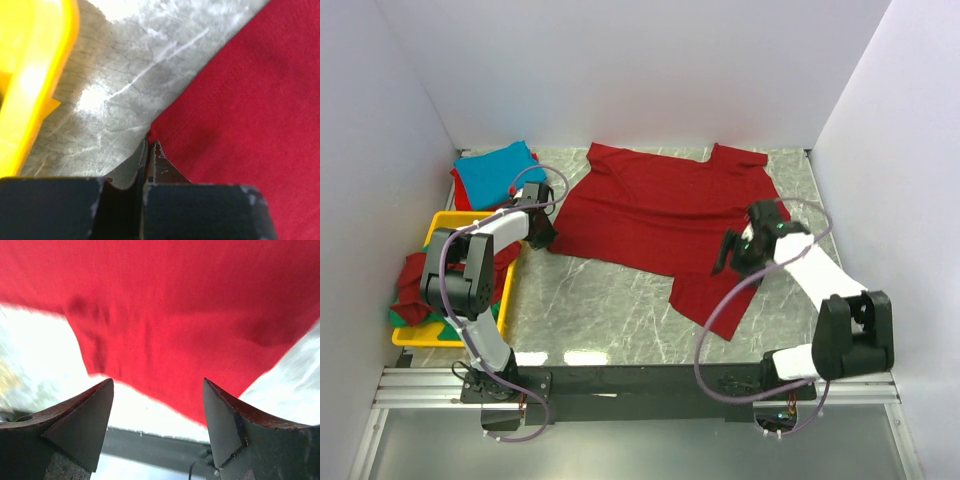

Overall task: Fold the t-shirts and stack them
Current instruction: Fold the tshirt

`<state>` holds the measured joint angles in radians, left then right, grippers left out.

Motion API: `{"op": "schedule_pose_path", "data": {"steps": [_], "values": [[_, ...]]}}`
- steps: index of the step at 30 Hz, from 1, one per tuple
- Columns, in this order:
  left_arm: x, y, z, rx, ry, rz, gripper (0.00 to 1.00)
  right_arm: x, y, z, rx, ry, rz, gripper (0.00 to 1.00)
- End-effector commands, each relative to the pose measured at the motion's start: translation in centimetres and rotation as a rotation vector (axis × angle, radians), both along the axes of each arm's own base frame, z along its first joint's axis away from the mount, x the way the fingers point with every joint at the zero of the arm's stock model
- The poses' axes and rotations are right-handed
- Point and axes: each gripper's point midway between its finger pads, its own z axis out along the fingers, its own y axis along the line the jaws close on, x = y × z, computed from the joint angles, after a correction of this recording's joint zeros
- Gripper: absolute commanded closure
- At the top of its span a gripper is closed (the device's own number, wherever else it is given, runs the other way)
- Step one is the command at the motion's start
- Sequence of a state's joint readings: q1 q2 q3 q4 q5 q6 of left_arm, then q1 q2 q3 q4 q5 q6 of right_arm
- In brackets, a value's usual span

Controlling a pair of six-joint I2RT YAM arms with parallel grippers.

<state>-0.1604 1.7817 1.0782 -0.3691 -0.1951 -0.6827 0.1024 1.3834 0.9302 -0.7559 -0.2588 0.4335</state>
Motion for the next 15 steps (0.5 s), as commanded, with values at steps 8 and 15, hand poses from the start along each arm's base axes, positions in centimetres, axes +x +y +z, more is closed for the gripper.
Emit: {"op": "schedule_pose_path", "data": {"steps": [8, 15], "values": [[-0.1, -0.7, 2.1, -0.016, -0.025, -0.127, 0.99, -8.6, 0.8, -2.0, -0.063, 0.094, -0.098, 0.26], [0.5, -1.2, 2.4, -0.033, -0.043, -0.176, 0.99, -13.1, 1.5, -5.0, -0.034, 0.157, -0.177, 0.30]]}}
